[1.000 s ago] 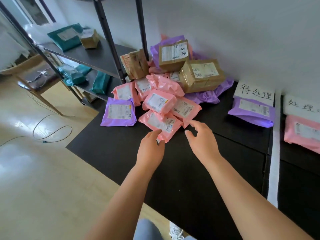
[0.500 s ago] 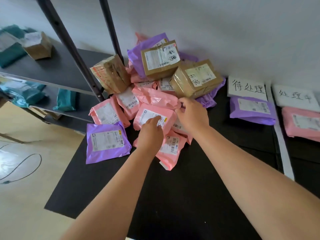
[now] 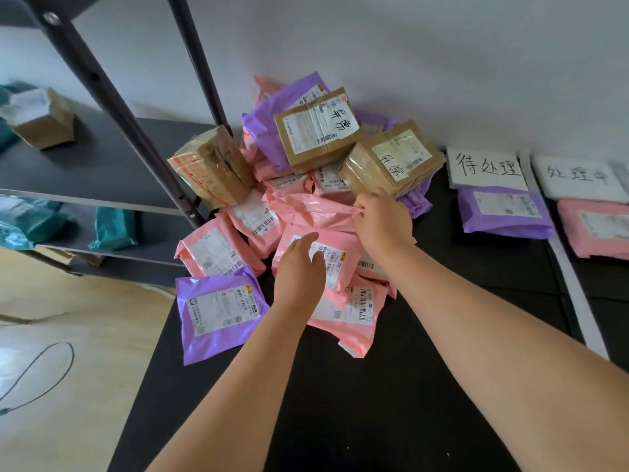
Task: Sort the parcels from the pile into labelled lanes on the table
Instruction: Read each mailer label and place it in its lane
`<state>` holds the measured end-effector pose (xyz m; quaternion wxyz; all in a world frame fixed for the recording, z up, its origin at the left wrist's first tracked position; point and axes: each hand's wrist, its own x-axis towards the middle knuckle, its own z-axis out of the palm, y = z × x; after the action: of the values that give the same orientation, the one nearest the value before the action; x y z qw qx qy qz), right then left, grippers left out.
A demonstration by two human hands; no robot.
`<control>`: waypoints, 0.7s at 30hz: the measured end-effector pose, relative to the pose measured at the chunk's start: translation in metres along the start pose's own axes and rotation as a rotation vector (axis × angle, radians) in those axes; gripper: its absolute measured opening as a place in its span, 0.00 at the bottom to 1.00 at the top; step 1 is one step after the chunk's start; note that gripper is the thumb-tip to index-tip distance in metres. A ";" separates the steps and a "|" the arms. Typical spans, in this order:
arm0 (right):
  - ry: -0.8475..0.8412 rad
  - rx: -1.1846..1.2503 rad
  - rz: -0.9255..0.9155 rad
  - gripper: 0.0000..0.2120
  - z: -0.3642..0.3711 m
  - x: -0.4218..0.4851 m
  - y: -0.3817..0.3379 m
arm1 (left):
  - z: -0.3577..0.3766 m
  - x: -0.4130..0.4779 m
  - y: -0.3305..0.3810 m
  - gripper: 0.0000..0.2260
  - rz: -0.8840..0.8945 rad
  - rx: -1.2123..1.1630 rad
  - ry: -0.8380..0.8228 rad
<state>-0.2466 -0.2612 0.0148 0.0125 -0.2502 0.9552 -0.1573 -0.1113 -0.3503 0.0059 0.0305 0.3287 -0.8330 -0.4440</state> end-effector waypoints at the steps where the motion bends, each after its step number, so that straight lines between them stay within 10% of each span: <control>1: 0.033 0.033 -0.015 0.07 -0.002 -0.002 0.002 | -0.001 -0.001 0.003 0.19 0.008 -0.018 0.011; 13: 0.470 0.308 -0.146 0.08 -0.070 -0.088 0.051 | -0.006 -0.072 0.059 0.10 0.028 -0.247 0.541; 21: 0.526 0.435 -0.106 0.08 -0.121 -0.164 0.115 | 0.040 -0.129 0.111 0.11 0.128 -0.164 0.388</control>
<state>-0.1703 -0.0516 0.0851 -0.1893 -0.2420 0.8554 -0.4169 -0.0817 -0.2040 0.0978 0.2451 0.3507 -0.7917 -0.4360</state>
